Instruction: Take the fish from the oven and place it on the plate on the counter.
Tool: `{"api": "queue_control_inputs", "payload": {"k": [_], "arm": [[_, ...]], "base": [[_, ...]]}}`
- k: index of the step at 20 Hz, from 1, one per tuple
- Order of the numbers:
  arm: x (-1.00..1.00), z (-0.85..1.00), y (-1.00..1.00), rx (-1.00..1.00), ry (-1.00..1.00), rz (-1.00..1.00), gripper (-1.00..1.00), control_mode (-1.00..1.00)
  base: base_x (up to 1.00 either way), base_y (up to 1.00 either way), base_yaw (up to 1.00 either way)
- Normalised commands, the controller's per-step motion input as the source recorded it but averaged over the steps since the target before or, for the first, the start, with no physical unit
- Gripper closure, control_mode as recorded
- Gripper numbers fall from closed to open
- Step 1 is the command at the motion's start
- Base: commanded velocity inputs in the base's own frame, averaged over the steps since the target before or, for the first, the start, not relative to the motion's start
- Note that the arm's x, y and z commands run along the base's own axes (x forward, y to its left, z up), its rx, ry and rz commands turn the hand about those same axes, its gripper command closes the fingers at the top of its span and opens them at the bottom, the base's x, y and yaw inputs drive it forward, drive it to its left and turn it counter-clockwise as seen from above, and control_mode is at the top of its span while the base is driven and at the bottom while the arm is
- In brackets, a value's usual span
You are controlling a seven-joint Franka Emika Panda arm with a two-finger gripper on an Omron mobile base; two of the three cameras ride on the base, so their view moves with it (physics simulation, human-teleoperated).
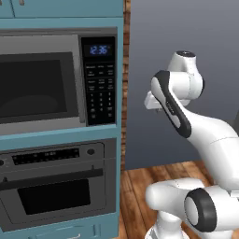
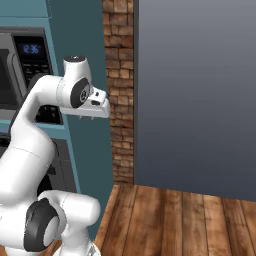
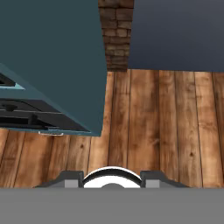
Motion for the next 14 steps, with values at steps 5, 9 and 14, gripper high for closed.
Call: {"api": "queue_control_inputs", "payload": {"k": [5,9,14], "arm": [[-0.12,0.00,0.40,-0.02,-0.07,0.00,-1.00,-1.00],[-0.40,0.00,0.97,-0.05,-0.19,0.07,-1.00,-1.00],[-0.59,0.00,1.00,-0.10,-0.24,0.16,-1.00,-1.00]], "base": [[0.00,0.00,0.00],[0.00,0.00,0.00],[0.00,0.00,0.00]]}}
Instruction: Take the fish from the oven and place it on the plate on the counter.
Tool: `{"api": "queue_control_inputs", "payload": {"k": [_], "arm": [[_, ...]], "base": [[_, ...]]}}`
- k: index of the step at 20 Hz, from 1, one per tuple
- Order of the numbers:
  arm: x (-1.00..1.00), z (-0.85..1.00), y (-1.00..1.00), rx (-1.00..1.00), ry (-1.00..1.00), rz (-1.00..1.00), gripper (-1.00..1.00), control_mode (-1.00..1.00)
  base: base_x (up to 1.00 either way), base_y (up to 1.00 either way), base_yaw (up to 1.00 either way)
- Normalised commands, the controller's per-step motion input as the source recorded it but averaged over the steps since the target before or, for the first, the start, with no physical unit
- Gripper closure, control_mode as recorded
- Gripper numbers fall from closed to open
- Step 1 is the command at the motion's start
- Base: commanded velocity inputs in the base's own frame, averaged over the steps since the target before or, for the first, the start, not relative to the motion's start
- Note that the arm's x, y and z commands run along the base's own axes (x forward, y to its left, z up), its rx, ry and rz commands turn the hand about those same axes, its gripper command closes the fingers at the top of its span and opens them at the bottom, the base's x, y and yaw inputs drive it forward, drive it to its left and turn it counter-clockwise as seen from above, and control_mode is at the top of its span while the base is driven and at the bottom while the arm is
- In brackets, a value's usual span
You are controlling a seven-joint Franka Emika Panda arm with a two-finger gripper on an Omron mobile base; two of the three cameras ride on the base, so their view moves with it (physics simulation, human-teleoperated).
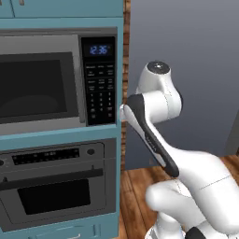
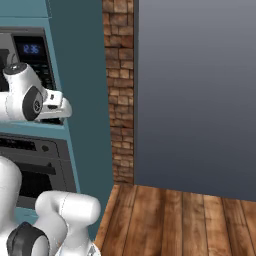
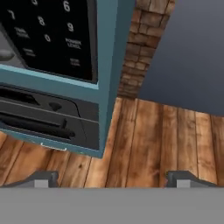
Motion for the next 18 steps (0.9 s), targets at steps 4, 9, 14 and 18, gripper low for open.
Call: {"api": "queue_control_inputs", "payload": {"k": [4,9,14,18], "arm": [[-0.60,-0.08,1.00,-0.10,-0.11,0.20,-1.00,-1.00],[-0.31,-0.14,1.00,-0.23,-0.02,0.13,-1.00,-1.00],[-0.22,-0.34,0.99,-0.19,-0.03,0.23,-1.00,-1.00],[-0.34,-0.41,0.65,-0.19,-0.05,0.36,-1.00,-1.00]], "base": [[0.00,0.00,0.00],[0.00,0.00,0.00],[0.00,0.00,0.00],[0.00,0.00,0.00]]}}
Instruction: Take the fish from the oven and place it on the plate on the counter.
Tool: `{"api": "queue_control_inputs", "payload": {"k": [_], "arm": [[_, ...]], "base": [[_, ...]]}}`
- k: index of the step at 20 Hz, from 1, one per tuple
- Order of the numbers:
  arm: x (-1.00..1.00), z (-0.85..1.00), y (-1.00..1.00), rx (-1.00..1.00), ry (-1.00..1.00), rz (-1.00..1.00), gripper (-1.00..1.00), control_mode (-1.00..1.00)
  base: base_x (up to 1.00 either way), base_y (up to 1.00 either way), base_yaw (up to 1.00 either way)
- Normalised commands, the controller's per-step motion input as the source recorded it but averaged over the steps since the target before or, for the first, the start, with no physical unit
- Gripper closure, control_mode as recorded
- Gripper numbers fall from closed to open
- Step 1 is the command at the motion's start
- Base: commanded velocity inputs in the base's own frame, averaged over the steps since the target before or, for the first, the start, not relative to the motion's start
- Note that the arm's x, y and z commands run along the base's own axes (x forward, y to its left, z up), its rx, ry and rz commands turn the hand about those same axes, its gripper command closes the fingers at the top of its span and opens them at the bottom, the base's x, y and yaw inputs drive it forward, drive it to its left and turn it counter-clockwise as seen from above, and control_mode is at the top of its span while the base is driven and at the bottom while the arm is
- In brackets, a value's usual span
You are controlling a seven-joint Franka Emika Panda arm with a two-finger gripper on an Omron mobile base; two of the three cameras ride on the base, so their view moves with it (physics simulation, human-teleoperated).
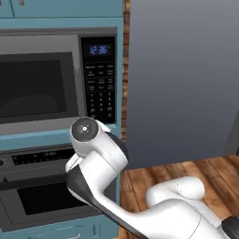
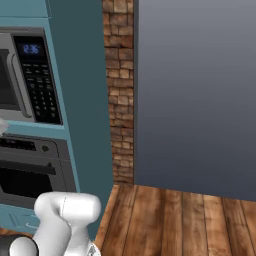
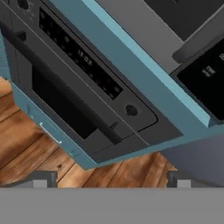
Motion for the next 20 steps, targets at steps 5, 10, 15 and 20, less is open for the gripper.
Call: {"api": "queue_control_inputs", "payload": {"k": [5,10,15,20], "arm": [[-0.19,-0.35,0.08,-0.04,-0.10,0.33,-1.00,-1.00],[-0.04,-0.42,0.00,-0.04,-0.04,0.25,-1.00,-1.00],[-0.03,-0.44,0.07,-0.08,-0.03,0.17,-1.00,-1.00],[0.00,-0.53,0.00,-0.04,-0.07,0.16,-1.00,-1.00]], "base": [[0.00,0.00,0.00],[0.00,0.00,0.00],[0.00,0.00,0.00],[0.00,0.00,0.00]]}}
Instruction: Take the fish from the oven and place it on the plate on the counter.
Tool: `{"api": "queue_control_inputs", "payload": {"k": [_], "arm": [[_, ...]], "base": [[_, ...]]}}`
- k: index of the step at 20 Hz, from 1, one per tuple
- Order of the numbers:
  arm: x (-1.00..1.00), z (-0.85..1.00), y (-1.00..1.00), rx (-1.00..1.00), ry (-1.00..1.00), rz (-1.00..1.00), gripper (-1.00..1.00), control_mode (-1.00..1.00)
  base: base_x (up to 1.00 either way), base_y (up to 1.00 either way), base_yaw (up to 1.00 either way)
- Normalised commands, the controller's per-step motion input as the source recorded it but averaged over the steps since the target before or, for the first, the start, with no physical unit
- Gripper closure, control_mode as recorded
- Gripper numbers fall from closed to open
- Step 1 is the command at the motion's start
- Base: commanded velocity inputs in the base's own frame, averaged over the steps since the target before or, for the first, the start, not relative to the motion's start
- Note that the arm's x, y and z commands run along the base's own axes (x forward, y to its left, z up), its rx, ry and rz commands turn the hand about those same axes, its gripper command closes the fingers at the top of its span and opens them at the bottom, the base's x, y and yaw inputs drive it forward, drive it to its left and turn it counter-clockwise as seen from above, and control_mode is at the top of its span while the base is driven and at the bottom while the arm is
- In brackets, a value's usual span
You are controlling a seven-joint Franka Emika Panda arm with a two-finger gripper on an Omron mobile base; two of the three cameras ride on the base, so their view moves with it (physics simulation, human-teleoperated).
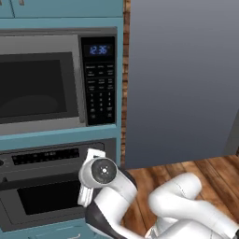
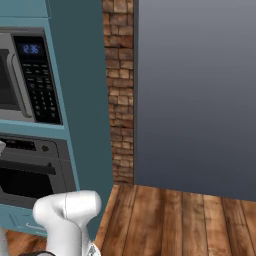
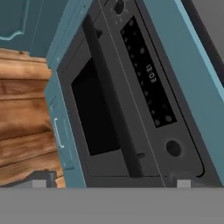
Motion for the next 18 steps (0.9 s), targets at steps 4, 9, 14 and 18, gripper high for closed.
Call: {"api": "queue_control_inputs", "payload": {"k": [4,9,14,18], "arm": [[0.00,-0.46,0.34,-0.08,-0.14,0.12,-1.00,-1.00],[-0.01,-0.01,0.60,-0.26,-0.17,0.05,-1.00,-1.00],[-0.01,-0.04,0.70,-0.35,-0.06,0.00,-1.00,-1.00],[0.07,-0.14,0.66,-0.29,-0.07,-0.04,-1.00,-1.00]], "base": [[0.00,0.00,0.00],[0.00,0.00,0.00],[0.00,0.00,0.00],[0.00,0.00,0.00]]}}
